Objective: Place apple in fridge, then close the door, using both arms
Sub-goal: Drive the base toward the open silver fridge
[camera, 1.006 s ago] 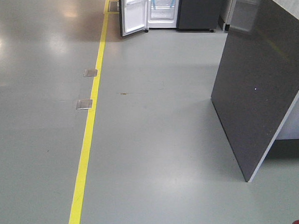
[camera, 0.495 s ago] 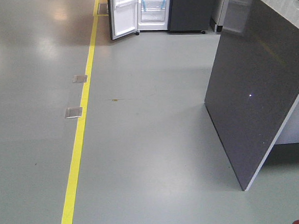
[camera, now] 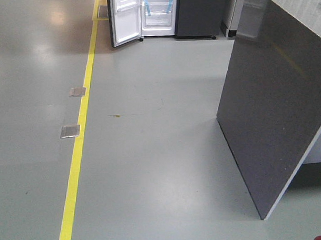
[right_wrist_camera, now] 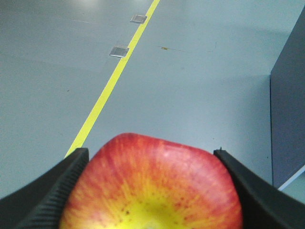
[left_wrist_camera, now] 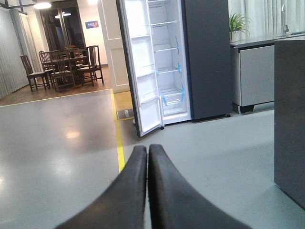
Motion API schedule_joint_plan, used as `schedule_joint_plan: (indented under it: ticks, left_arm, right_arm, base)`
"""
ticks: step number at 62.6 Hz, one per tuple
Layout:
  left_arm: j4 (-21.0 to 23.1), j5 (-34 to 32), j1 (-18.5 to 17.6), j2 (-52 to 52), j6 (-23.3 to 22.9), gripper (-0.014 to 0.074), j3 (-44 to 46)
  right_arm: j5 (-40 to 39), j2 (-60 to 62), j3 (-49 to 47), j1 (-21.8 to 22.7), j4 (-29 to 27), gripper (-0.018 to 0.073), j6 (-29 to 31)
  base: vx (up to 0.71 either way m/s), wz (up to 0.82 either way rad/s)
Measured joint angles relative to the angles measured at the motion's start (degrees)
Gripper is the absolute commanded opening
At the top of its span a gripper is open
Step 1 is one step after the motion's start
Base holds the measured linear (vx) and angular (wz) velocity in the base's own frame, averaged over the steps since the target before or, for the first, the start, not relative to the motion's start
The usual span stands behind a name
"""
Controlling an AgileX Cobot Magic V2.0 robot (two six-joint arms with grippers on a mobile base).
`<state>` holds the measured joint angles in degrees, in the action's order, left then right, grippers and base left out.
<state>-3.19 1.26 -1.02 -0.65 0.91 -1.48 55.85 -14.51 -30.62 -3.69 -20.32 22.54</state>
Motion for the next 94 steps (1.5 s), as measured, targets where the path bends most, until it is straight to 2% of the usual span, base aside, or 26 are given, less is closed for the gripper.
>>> schedule_joint_plan:
  ticks: [94]
  left_arm:
    - [0.0, 0.0, 0.0, 0.0, 0.0, -0.0006, 0.0]
  right_arm:
    - [0.03, 0.0, 0.0, 0.0, 0.0, 0.0356, 0.0]
  base:
    - [0.25, 0.07]
